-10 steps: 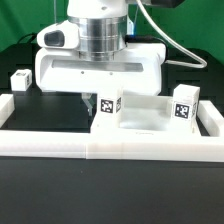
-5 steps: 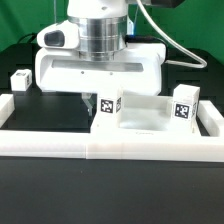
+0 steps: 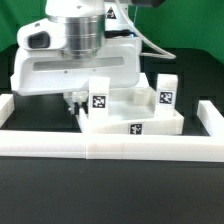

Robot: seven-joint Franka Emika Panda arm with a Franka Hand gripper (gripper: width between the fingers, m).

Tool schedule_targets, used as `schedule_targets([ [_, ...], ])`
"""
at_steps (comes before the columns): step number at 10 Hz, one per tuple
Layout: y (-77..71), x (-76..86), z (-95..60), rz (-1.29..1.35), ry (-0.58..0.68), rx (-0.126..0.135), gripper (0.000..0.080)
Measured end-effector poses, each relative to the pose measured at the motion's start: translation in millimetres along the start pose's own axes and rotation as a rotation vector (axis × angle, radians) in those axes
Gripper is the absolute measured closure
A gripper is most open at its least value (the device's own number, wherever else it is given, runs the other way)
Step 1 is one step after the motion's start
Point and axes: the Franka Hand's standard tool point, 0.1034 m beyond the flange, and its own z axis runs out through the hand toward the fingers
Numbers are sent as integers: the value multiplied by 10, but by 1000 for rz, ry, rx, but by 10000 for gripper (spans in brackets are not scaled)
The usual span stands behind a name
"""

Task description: Assemble square table

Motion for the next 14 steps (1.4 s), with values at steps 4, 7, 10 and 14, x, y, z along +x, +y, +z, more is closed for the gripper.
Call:
schedule_targets([
  [4, 58, 19, -9, -347, -20, -32, 742],
  [7, -110, 237, -42, -534, -28, -56, 742],
  [10, -194, 465, -60, -775, -19, -75, 742],
  [14, -128, 446, -63, -1048, -61, -101, 742],
])
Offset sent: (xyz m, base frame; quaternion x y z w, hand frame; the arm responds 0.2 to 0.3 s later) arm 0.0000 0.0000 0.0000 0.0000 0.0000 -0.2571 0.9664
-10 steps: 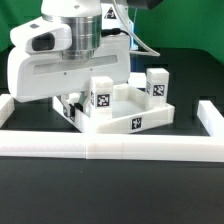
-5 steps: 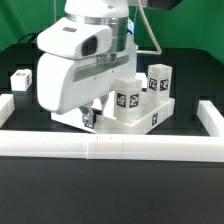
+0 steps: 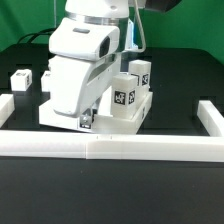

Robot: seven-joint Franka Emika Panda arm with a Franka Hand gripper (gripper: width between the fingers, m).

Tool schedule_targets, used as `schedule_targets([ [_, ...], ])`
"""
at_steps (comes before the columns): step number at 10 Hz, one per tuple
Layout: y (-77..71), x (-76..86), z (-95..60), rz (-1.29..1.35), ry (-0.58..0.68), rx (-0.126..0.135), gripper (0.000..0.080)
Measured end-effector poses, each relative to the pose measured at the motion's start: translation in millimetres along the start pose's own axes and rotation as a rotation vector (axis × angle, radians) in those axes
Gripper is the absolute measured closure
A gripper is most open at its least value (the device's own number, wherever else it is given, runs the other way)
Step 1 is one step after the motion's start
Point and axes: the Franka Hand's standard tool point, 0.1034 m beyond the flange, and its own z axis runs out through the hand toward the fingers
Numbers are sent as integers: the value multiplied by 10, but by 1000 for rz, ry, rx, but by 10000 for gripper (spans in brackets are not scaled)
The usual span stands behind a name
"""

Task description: Assemble square table

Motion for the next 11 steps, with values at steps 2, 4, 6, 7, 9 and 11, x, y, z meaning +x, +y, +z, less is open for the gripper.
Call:
schedule_targets([
  [2, 33, 300, -63, -157, -10, -22, 742],
  [4, 63, 492, -102, -281, 4, -32, 742],
  [6, 70, 423, -87, -388, -15, -32, 742],
  [7, 75, 398, -84, -448, -27, -32, 742],
  [9, 85, 345, -76, -549, -46, -31, 742],
  [11, 92, 298, -68, -662, -66, -27, 742],
])
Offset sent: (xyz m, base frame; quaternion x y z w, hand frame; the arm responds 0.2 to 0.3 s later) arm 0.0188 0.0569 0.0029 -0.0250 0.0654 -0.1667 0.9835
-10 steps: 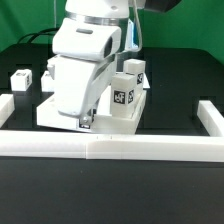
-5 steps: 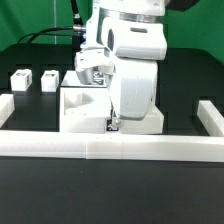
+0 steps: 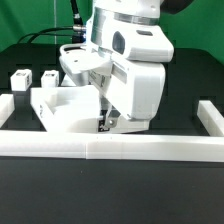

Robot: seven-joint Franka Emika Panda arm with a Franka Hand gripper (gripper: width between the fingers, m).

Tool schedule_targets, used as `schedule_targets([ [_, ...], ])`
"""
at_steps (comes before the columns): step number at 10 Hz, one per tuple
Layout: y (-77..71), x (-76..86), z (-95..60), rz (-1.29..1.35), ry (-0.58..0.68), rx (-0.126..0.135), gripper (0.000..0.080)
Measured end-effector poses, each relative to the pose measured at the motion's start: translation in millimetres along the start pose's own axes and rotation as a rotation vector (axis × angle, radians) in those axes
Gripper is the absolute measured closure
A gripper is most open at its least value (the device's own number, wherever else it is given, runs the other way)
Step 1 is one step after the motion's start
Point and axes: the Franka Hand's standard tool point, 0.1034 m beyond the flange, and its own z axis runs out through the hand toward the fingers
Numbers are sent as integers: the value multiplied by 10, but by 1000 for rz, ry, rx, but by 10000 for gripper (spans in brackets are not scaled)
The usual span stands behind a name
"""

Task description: Assemble square table

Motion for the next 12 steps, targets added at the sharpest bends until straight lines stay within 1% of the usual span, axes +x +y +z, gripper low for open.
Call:
schedule_targets([
  [1, -29, 19, 17, -39, -6, 17, 742],
  [2, -3, 173, 7, -93, -12, 50, 742],
  [3, 55, 387, -23, -166, -18, 96, 742],
  [4, 124, 554, -50, -218, -24, 142, 742],
  [5, 179, 682, -82, -258, -30, 199, 742],
  [6, 212, 819, -122, -326, -22, 267, 742],
  [7, 234, 878, -167, -378, -8, 292, 742],
  [8, 221, 852, -168, -409, 36, 237, 742],
  [9, 88, 777, -122, -508, 88, 214, 741],
  [10, 72, 787, -67, -550, 112, 174, 741],
  [11, 5, 744, -10, -639, 149, 126, 741],
  [12, -59, 707, 2, -737, 181, 101, 741],
])
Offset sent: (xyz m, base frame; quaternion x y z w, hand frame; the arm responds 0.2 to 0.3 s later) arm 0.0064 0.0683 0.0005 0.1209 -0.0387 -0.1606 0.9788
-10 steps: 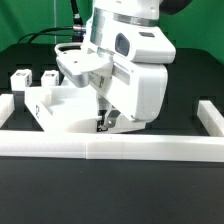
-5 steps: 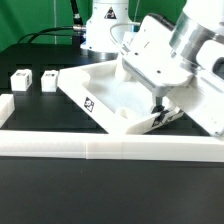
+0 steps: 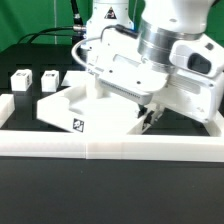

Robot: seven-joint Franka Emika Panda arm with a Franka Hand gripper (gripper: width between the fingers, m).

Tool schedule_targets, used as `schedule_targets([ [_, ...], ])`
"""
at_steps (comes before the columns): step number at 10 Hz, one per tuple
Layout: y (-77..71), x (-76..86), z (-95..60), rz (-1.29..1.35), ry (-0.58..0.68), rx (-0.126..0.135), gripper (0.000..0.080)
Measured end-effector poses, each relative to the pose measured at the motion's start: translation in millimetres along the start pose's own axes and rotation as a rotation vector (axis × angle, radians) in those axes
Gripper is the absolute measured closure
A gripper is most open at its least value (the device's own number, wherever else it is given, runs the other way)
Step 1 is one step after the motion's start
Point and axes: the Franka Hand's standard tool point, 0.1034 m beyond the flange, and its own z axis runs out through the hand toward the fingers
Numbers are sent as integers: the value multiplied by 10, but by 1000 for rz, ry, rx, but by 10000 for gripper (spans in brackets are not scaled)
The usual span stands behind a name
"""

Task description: Assemble square table

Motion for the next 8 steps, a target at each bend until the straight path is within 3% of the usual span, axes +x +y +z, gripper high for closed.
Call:
schedule_targets([
  [1, -50, 19, 8, -120, 33, -4, 741],
  [2, -81, 56, 6, -245, 97, 13, 741],
  [6, -137, 3, 22, -425, 88, 29, 741],
  [7, -135, 43, 23, -460, 100, 41, 741],
  [8, -22, 202, 11, -524, 132, 81, 739],
])
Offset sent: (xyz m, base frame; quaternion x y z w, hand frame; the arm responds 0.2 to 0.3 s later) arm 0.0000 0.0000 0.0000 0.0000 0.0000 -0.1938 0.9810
